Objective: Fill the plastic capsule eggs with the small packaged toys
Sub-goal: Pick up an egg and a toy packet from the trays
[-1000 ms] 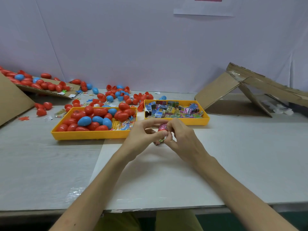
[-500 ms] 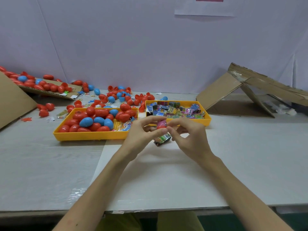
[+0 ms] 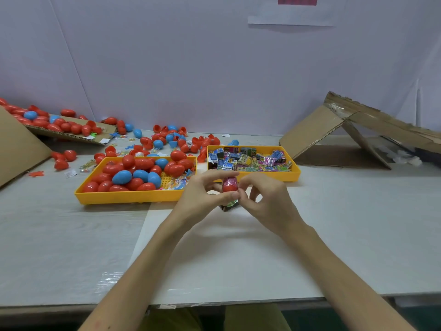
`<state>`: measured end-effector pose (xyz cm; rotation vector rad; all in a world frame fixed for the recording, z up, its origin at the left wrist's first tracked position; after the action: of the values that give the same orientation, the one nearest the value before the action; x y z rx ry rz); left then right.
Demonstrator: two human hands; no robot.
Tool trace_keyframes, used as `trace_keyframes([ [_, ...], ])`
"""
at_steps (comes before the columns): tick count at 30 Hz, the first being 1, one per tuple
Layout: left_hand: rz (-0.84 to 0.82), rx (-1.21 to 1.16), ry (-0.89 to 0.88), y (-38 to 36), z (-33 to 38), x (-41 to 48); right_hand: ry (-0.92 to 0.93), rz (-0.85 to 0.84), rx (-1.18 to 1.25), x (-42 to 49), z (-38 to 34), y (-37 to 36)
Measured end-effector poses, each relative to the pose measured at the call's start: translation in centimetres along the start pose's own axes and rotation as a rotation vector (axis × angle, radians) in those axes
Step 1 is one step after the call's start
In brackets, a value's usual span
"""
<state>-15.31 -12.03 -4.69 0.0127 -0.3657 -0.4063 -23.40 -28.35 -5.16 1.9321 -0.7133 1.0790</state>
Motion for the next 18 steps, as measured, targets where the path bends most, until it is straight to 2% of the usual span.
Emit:
trace_keyframes([
  [10, -0.069, 0.017, -0.029, 0.08, 0.06, 0.02, -0.011, -0.022, -0.015, -0.02, -0.11, -0.08],
  [18, -0.048, 0.037, -0.047, 0.01, 0.18, 0.03, 0.017, -0.010, -0.042, 0.02, -0.50, -0.03],
])
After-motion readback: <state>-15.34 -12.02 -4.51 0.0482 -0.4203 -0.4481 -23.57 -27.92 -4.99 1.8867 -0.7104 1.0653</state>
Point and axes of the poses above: each hand's wrist, its own x-axis towards the middle knuckle, its own y-axis out of the back of the hand, z = x × y, the point moved 1 cm from there along x, towards the middle knuckle, and after that the axes turned 14 degrees about z, right-handed, at the moved point
